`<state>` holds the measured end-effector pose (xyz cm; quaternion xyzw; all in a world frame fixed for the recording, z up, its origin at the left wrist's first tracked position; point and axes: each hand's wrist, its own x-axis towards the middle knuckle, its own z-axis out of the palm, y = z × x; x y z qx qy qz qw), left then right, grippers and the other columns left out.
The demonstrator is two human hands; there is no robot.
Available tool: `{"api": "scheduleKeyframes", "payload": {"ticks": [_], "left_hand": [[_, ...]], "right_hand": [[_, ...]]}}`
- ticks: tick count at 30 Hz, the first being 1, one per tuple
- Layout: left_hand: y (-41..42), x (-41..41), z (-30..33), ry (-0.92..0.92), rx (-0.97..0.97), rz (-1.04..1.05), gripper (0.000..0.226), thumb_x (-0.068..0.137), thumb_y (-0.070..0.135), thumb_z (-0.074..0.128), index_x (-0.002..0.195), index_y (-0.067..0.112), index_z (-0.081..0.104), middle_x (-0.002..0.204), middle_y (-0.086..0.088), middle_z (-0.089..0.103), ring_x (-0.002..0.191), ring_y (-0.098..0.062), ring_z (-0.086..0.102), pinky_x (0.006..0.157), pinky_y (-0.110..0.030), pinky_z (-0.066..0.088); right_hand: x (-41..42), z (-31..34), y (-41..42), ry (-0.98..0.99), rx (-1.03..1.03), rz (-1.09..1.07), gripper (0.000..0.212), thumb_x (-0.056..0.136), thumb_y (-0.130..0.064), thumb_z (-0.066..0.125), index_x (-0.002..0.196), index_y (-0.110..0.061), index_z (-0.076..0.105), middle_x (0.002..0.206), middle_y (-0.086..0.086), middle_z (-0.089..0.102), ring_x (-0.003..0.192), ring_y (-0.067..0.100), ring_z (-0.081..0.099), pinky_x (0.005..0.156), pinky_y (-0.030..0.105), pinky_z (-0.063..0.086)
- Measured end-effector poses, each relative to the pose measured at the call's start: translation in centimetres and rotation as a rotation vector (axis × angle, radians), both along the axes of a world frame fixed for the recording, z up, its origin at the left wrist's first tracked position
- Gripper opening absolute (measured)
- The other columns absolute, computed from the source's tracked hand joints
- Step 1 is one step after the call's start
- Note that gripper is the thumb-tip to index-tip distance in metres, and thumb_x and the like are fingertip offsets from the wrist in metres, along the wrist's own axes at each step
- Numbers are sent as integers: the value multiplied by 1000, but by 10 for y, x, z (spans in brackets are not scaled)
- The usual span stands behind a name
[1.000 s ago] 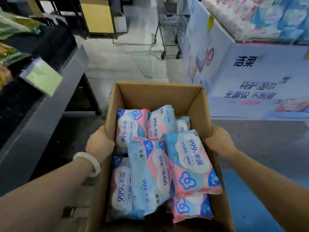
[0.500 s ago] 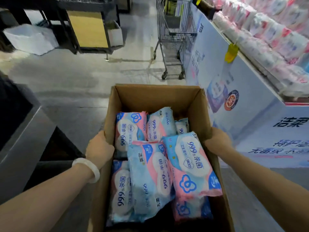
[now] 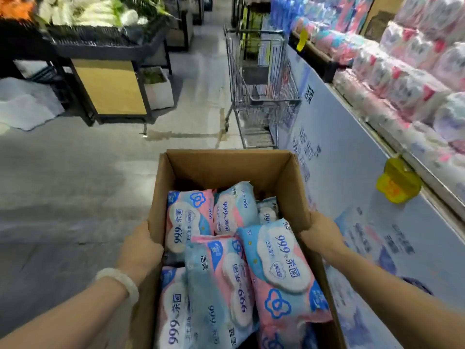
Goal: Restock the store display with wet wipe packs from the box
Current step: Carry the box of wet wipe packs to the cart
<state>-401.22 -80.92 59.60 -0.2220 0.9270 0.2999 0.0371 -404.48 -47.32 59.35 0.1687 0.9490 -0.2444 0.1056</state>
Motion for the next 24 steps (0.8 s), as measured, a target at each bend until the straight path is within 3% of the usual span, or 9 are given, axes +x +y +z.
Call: {"api": "scheduleKeyframes", "payload": {"ticks": [3, 5, 9, 13, 17, 24], "left_hand": [[8, -107, 1, 49, 75, -43, 10, 82, 3, 58, 92, 5, 56, 90, -19, 62, 93, -36, 62, 68, -28, 36], [11, -185, -4, 49, 90, -70, 11, 82, 9, 60, 92, 5, 57, 89, -14, 65, 86, -32, 62, 66, -28, 39], [29, -327, 7, 80, 56, -96, 9, 82, 13, 60, 88, 10, 53, 86, -10, 58, 75, -27, 50, 66, -30, 37], [57, -467, 29, 108, 43, -133, 9, 78, 18, 58, 78, 14, 50, 86, -12, 57, 77, -28, 49, 68, -31, 36], [89, -601, 50, 150, 0, -130, 19, 80, 8, 63, 96, 8, 53, 90, -13, 57, 80, -28, 48, 70, -31, 37], [136, -809, 92, 200, 24, -119, 21, 81, 10, 59, 102, 5, 59, 106, -20, 64, 97, -38, 59, 71, -30, 38]], "right_hand": [[-111, 3, 12, 30, 6, 16, 14, 76, -7, 59, 89, -11, 60, 91, 10, 69, 87, 31, 64, 69, 29, 47], [-185, 3, 19, 44, 16, -6, 17, 76, -10, 60, 93, -10, 64, 93, 13, 71, 87, 32, 66, 74, 34, 54], [-316, 15, 35, 44, 36, -14, 19, 79, -11, 61, 97, -12, 66, 92, 13, 70, 87, 32, 67, 70, 32, 51], [-452, 30, 59, 64, 33, -28, 24, 78, -9, 63, 101, -11, 66, 94, 12, 69, 87, 33, 65, 71, 33, 52], [-589, 51, 94, 102, 52, -10, 30, 80, -10, 64, 110, -6, 64, 107, 17, 68, 88, 31, 60, 69, 29, 43], [-808, 127, 148, 168, 152, 36, 18, 78, -6, 62, 94, 0, 68, 90, 19, 68, 75, 30, 60, 61, 29, 45]]}}
